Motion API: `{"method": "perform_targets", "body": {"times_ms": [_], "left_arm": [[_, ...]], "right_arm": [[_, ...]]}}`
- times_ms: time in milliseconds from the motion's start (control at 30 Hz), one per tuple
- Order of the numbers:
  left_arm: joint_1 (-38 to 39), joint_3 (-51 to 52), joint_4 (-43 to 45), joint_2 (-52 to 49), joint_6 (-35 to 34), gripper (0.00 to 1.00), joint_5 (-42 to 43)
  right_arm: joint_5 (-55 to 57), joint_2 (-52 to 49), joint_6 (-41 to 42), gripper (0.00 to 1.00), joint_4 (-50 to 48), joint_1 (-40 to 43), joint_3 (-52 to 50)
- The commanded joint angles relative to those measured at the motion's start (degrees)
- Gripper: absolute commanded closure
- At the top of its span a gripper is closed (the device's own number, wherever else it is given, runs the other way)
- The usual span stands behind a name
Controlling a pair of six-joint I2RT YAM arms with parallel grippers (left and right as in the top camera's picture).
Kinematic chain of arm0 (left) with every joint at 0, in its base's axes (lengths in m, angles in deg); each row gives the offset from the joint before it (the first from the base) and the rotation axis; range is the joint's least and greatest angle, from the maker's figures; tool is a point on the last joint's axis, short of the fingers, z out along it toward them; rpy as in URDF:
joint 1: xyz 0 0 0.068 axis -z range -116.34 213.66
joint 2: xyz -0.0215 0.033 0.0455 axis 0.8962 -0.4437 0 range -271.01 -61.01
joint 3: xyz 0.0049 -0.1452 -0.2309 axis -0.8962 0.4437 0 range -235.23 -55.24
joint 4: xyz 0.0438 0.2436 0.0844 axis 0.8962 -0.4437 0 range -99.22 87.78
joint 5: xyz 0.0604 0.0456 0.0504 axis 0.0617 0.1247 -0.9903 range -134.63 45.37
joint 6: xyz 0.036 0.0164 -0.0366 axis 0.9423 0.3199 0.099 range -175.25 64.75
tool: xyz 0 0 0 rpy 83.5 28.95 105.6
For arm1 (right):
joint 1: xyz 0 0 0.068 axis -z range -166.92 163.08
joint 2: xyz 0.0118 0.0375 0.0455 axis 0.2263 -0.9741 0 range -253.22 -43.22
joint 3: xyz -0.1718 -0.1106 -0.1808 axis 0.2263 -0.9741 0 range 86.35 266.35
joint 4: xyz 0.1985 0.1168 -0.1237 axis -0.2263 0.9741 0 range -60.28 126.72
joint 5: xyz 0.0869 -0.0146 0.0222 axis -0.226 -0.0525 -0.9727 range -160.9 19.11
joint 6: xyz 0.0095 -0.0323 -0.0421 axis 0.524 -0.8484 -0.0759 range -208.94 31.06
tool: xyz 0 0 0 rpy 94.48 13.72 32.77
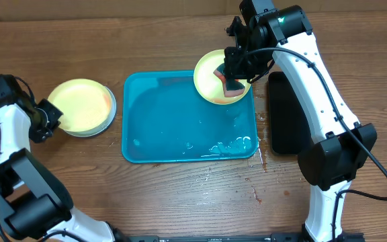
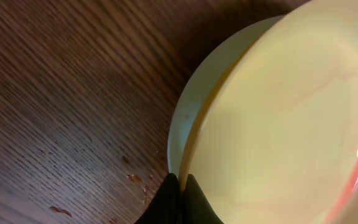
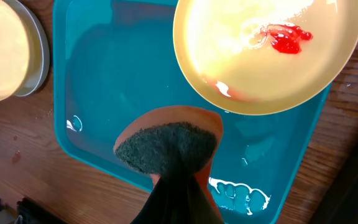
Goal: Clean dirty plates on tray and stack at the side
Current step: 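Set the yellow plate onto the white plate with the left gripper, then move the left gripper to the upper yellow plate and drag it down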
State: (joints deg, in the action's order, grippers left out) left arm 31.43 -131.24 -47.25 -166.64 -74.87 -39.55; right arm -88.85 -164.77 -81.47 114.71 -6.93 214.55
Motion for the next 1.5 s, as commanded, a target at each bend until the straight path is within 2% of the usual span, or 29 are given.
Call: {"method": "perform_targets", "body": {"times_ms": [0, 100, 233, 333, 600, 733, 800, 900, 967, 1033, 1200, 1467], "left_arm": [[0.4, -0.9, -0.1, -1.8, -0.7, 0.96, -0.4], [0.4, -0.9, 0.2, -1.9, 3.2, 0.93, 2.6], [0.5, -0.9, 0.5, -1.9, 6.4, 0.66, 7.1], [0.7, -1.5, 0.2, -1.8, 8.8, 0.53, 9.7], [6.2, -10.4, -6.1, -1.7, 13.2, 0.5, 11.3], [13.3, -14.5, -8.3, -1.7, 15.5, 0.47, 15.9], [17.9, -14.7, -7.3, -1.7, 15.6, 0.41, 17.0], [25.4, -14.7, -4.9, -2.1, 15.3, 0.37, 17.0], [30.4, -14.7, -2.9, -2.5, 12.7, 0.36, 16.8], [35.6, -14.7, -0.6, -3.5, 5.7, 0.36, 15.8], [45.6, -14.7, 5.8, -7.9, -5.5, 0.36, 12.7], [53.1, -14.7, 12.6, -16.8, -17.6, 0.43, 6.9]], "right_arm": [[-0.1, 0.3, 0.0, 0.96, -0.2, 0.2, 0.5], [-0.1, 0.3, 0.0, 0.96, -0.3, 0.2, 0.5], [-0.1, 0.3, 0.0, 0.96, -0.5, 0.2, 0.5], [-0.1, 0.3, 0.0, 0.96, -0.5, 0.2, 0.5], [-0.1, 0.3, 0.0, 0.96, -0.5, 0.2, 0.5], [-0.1, 0.3, 0.0, 0.96, -0.5, 0.2, 0.5], [-0.1, 0.3, 0.0, 0.96, -0.5, 0.2, 0.5], [-0.1, 0.3, 0.0, 0.96, -0.7, 0.2, 0.5], [-0.1, 0.3, 0.0, 0.96, -0.7, 0.2, 0.5], [-0.1, 0.3, 0.0, 0.96, -0.6, 0.2, 0.5], [-0.1, 0.3, 0.0, 0.96, -0.6, 0.2, 0.5], [-0.1, 0.3, 0.0, 0.96, -0.2, 0.2, 0.5]]}}
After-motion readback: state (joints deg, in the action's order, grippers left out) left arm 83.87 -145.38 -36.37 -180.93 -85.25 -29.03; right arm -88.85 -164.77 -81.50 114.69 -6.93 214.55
